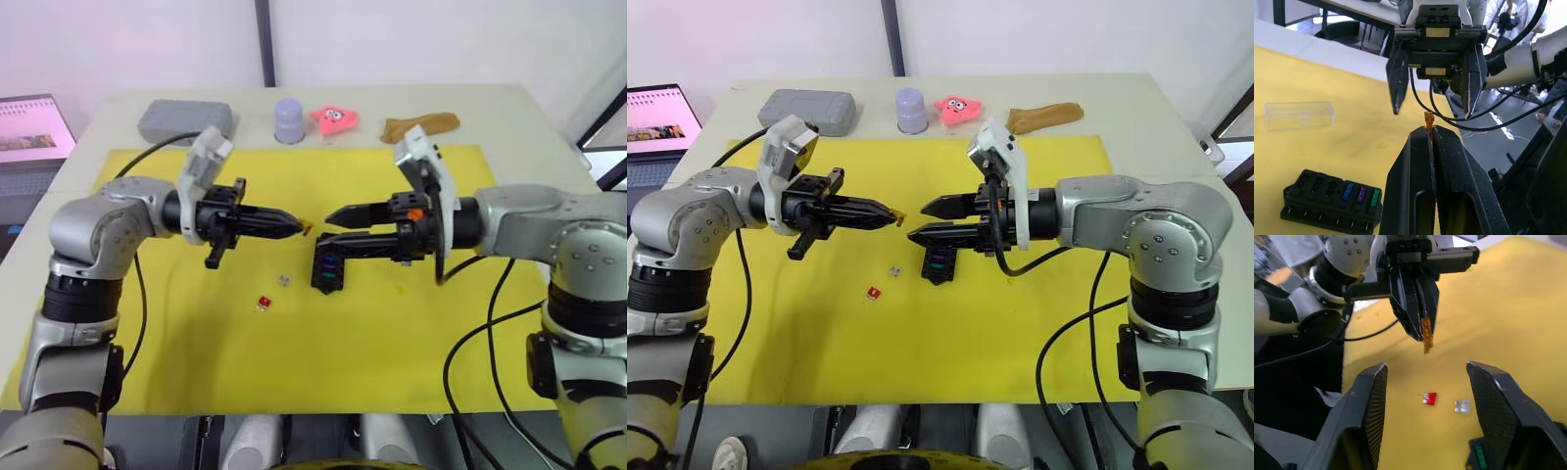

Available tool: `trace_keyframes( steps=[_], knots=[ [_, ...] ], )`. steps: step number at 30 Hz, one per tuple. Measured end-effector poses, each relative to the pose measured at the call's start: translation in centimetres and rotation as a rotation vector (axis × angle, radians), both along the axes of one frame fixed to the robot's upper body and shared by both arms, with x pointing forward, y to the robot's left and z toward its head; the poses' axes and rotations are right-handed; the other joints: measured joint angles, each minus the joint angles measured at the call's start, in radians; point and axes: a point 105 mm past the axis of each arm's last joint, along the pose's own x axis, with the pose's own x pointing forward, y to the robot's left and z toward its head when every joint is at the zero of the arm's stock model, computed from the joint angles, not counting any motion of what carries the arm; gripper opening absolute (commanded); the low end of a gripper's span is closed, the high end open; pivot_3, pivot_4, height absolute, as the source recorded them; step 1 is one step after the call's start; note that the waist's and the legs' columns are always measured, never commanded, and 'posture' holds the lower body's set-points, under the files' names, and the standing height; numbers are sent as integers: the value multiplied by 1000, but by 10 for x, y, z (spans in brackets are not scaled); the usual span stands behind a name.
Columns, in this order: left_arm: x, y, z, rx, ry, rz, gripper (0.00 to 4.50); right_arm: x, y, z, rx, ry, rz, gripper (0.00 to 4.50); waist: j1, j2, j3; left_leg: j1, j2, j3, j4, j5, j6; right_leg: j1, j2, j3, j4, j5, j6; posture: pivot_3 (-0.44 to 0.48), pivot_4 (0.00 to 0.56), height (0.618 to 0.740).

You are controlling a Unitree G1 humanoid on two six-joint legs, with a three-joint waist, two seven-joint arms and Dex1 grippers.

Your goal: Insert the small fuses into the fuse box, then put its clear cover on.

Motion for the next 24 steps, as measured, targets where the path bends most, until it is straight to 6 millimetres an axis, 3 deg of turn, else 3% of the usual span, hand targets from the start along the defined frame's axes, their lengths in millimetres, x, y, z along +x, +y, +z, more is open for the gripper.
trace_keyframes(
  steps=[2, 3, 23, 24],
  knots=[
    [-1, -1, 0, -1, -12, -4, 0, 1, 0, 0, 3, 8, -7, 255, -1, 0, 0, 0, 0, 0, 0, 0, 0, 0, 0, 0, 0, 0, 0, 0, 150, 740],
    [-2, -1, 0, 0, -20, -9, 0, 2, 0, -1, 0, 10, -17, 116, 0, 0, 0, 0, 0, 0, 0, 0, 0, 0, 0, 0, 0, 0, 0, 0, 150, 740],
    [0, 1, -4, 7, -36, 19, 0, 2, -1, -5, -39, -16, -25, 116, 0, 0, 0, 0, 0, 0, 0, 0, 0, 0, 0, 0, 0, 0, 0, 0, 150, 740],
    [0, 1, -3, 8, -40, 19, 0, 1, -2, -5, -45, -18, -26, 362, 0, 0, 0, 0, 0, 0, 0, 0, 0, 0, 0, 0, 0, 0, 0, 0, 150, 740]
  ],
)
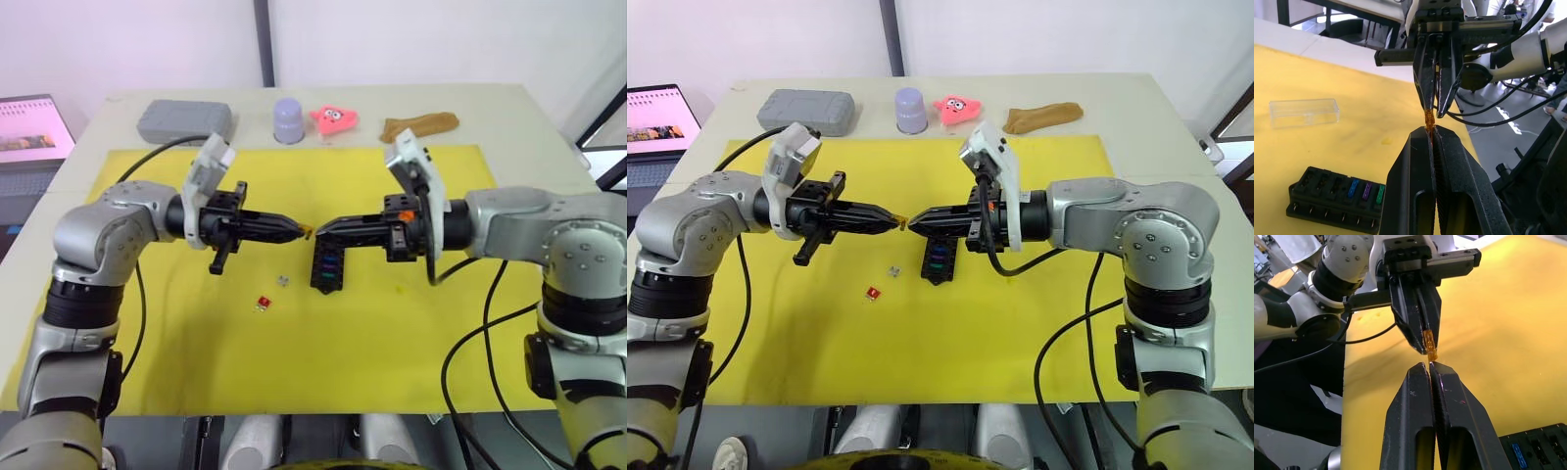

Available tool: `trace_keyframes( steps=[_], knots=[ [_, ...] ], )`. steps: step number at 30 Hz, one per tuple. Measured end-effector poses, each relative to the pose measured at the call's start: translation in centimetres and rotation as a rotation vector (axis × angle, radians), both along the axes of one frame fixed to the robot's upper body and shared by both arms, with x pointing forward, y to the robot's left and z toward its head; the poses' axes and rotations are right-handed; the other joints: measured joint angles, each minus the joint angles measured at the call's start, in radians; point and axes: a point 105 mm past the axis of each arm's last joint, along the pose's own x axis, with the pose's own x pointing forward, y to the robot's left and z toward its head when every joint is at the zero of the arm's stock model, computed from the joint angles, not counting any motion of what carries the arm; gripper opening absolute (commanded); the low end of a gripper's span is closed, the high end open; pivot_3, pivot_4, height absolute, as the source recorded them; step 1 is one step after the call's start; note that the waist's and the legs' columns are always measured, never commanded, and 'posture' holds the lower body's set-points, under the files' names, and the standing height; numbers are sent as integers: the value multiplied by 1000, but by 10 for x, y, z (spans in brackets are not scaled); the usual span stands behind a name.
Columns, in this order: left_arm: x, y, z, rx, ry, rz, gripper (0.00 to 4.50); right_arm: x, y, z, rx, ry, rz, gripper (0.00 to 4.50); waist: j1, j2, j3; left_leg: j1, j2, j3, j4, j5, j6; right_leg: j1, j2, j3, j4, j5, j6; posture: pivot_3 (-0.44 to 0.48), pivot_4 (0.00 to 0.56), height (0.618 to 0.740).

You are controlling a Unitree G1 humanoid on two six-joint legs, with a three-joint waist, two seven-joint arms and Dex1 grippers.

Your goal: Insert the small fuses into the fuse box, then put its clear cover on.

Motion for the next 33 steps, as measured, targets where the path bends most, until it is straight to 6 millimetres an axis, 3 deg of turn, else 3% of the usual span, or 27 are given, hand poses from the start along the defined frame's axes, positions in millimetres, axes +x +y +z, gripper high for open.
trace_keyframes(
  steps=[1, 19, 20, 33],
  knots=[
    [0, 1, 0, 1, -3, 0, 0, 0, -1, -1, -2, 0, 1, 655, 0, 0, 0, 0, 0, 0, 0, 0, 0, 0, 0, 0, 0, 0, 0, 0, 150, 740],
    [-1, -2, -1, -2, -2, -10, 0, 4, 7, 2, 20, 16, 11, 655, -1, 0, 0, 0, 0, 0, 0, 0, 0, 0, 0, 0, 0, 0, 0, 0, 150, 740],
    [-1, -2, -1, -1, -1, -11, 0, 4, 8, 2, 16, 14, 15, 1150, -1, 0, 0, 0, 0, 0, 0, 0, 0, 0, 0, 0, 0, 0, 0, 0, 150, 740],
    [0, -5, -3, 6, -17, -11, 0, 4, 11, 3, 20, 15, 24, 1150, -1, 0, 0, 0, 0, 0, 0, 0, 0, 0, 0, 0, 0, 0, 0, 0, 150, 740]
  ],
)
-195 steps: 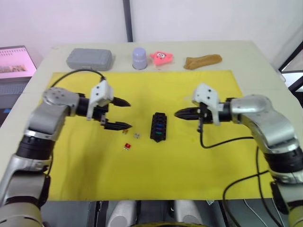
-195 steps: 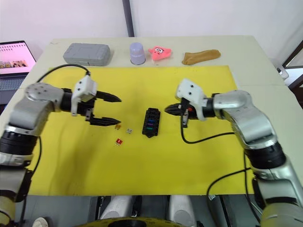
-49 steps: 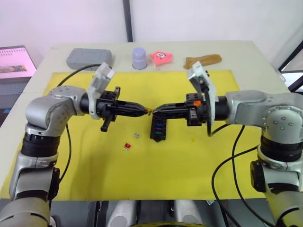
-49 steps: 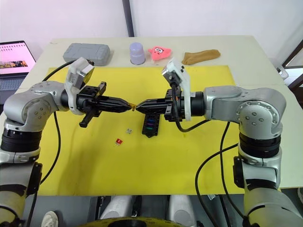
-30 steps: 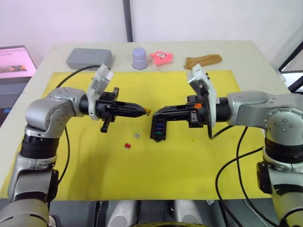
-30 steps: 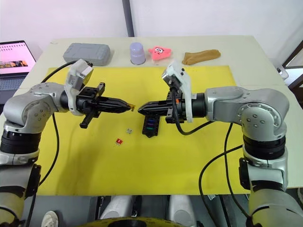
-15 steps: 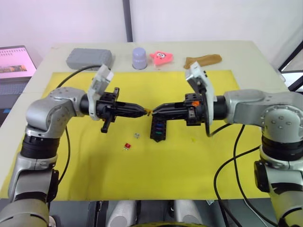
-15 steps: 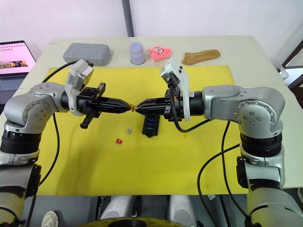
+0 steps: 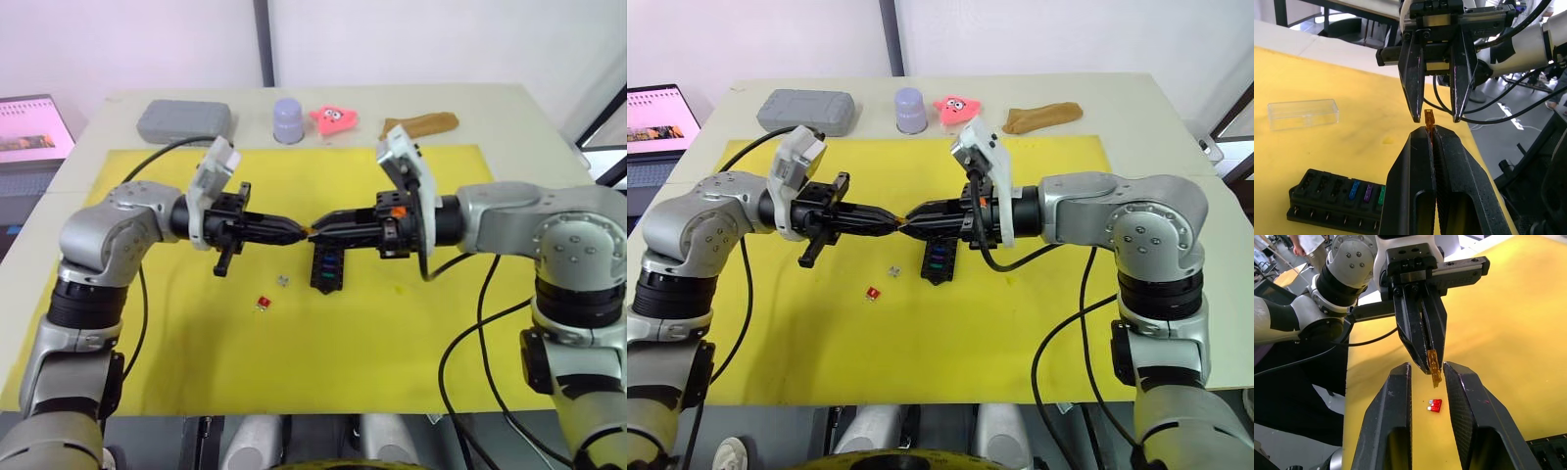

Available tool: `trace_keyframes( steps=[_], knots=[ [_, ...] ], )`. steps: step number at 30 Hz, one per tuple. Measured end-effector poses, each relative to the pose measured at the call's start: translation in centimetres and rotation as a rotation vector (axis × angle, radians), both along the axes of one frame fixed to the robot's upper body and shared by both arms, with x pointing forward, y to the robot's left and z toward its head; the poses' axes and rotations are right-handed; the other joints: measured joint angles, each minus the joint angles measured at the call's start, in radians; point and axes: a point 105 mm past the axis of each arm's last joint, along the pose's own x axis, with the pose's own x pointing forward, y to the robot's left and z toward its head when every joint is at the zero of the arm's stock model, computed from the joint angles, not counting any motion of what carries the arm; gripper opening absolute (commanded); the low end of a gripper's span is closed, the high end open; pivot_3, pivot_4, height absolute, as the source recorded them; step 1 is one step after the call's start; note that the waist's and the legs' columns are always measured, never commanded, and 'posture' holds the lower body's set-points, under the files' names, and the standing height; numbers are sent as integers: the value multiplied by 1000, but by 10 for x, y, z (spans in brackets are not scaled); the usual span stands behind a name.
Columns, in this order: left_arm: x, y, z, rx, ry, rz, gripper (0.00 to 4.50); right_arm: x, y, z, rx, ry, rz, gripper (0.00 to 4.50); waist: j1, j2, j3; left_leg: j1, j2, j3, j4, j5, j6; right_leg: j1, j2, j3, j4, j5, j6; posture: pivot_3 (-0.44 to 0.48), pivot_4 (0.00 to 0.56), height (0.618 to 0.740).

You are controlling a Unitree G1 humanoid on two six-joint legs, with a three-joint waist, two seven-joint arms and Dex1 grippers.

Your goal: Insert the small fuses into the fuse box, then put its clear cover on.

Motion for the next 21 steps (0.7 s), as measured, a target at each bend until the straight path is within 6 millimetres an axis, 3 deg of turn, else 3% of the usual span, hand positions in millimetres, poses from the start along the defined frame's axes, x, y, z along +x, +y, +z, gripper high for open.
trace_keyframes(
  steps=[12, 13, 15, 21],
  knots=[
    [1, 0, -1, 1, -3, 14, 0, 2, 1, -4, -19, 1, -8, 1150, 0, 0, 0, 0, 0, 0, 0, 0, 0, 0, 0, 0, 0, 0, 0, 0, 150, 740],
    [1, 0, -1, 1, -3, 14, 0, 2, 1, -4, -20, 2, -7, 575, 0, 0, 0, 0, 0, 0, 0, 0, 0, 0, 0, 0, 0, 0, 0, 0, 150, 740],
    [1, 1, -2, 7, -4, 21, 0, 4, 0, -5, -24, 4, -21, 27, 0, 0, 0, 0, 0, 0, 0, 0, 0, 0, 0, 0, 0, 0, 0, 0, 150, 740],
    [1, 2, -2, 12, -25, 21, 0, 5, -1, -5, -23, 8, -21, 27, 0, 0, 0, 0, 0, 0, 0, 0, 0, 0, 0, 0, 0, 0, 0, 0, 150, 740]
  ],
)
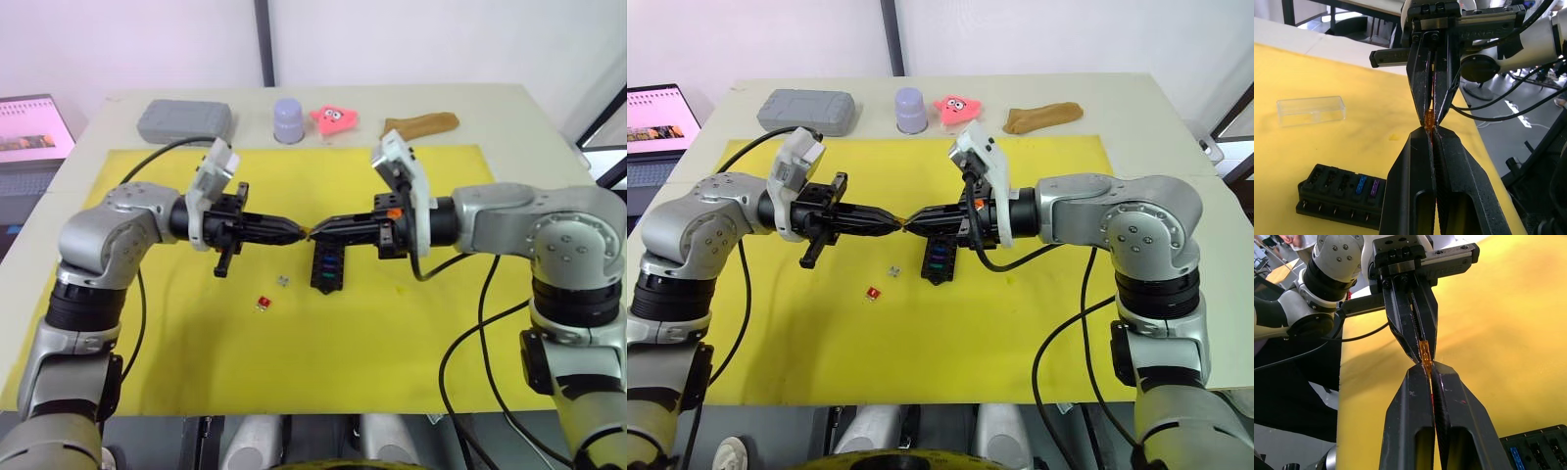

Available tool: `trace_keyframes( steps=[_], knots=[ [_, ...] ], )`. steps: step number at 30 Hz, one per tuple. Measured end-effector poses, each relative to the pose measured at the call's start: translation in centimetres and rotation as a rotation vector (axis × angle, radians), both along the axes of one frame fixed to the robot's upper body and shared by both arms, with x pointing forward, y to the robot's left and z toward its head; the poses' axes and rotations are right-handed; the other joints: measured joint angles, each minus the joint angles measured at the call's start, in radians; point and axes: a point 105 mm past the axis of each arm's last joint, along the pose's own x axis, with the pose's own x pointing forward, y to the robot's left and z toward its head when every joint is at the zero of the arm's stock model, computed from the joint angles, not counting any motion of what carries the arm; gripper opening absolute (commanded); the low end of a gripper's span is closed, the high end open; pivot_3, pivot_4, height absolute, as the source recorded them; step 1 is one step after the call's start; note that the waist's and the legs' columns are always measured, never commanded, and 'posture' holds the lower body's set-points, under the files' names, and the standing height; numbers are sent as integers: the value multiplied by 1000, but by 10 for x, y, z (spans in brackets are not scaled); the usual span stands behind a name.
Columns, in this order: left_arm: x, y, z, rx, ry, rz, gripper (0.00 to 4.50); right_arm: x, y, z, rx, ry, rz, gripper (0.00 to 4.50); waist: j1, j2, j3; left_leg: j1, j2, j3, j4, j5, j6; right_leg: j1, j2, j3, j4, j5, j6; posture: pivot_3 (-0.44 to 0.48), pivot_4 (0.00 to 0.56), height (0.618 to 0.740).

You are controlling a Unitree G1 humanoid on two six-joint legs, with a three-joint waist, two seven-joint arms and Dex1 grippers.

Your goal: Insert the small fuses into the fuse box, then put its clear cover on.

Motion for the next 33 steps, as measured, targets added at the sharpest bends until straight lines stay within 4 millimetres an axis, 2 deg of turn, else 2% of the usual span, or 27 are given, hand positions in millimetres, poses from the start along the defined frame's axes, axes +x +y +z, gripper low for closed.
trace_keyframes(
  steps=[7, 10, 14, 16, 17, 20, 23, 33],
  knots=[
    [0, -1, -1, 7, -17, -2, 0, 0, 0, -1, -4, 0, -2, 27, 0, 0, 0, 0, 0, 0, 0, 0, 0, 0, 0, 0, 0, 0, 0, 0, 150, 740],
    [2, 0, -5, 43, -15, 8, 948, 0, 1, -2, -12, -2, 2, 0, 0, 0, 0, 0, 0, 0, 0, 0, 0, 0, 0, 0, 0, 0, 0, 0, 150, 740],
    [10, 6, -18, 144, -61, 44, 2942, 20, -7, -9, -105, -132, -92, 0, 1, 0, 0, 0, -1, 1, 0, 0, 0, 0, 0, 0, 0, 0, 0, 0, 150, 740],
    [15, 10, -25, 189, -99, 65, 4063, 26, -12, -16, -186, -212, -99, 0, 1, 0, 0, 0, -1, 1, 0, 0, 0, 0, 1, 0, 0, 0, 0, 0, 150, 740],
    [18, 11, -30, 215, -121, 77, 4467, 27, -14, -19, -216, -244, -84, 0, 0, 0, 0, 0, -1, 1, 0, 0, 0, 0, 1, 0, -1, 0, 0, 0, 150, 740],
    [31, 14, -60, 318, -185, 119, 4467, 28, -13, -34, -294, -330, -2, 0, 0, 0, 0, 1, -1, 2, -1, 0, 0, 0, 1, 0, 0, 0, 0, 0, 150, 740],
    [36, 11, -94, 371, -176, 127, 4467, 38, -18, -54, -369, -363, 41, 0, 0, 0, 0, 0, -1, 2, 0, 0, 0, -1, 2, 0, 0, 0, 0, 0, 150, 740],
    [55, -4, -104, 372, -222, 178, 4467, 60, -23, -75, -434, -396, 76, 0, -1, 0, 0, -1, -1, 1, 0, 0, 0, -1, 1, 0, 0, 0, 0, 0, 150, 740]
  ],
)
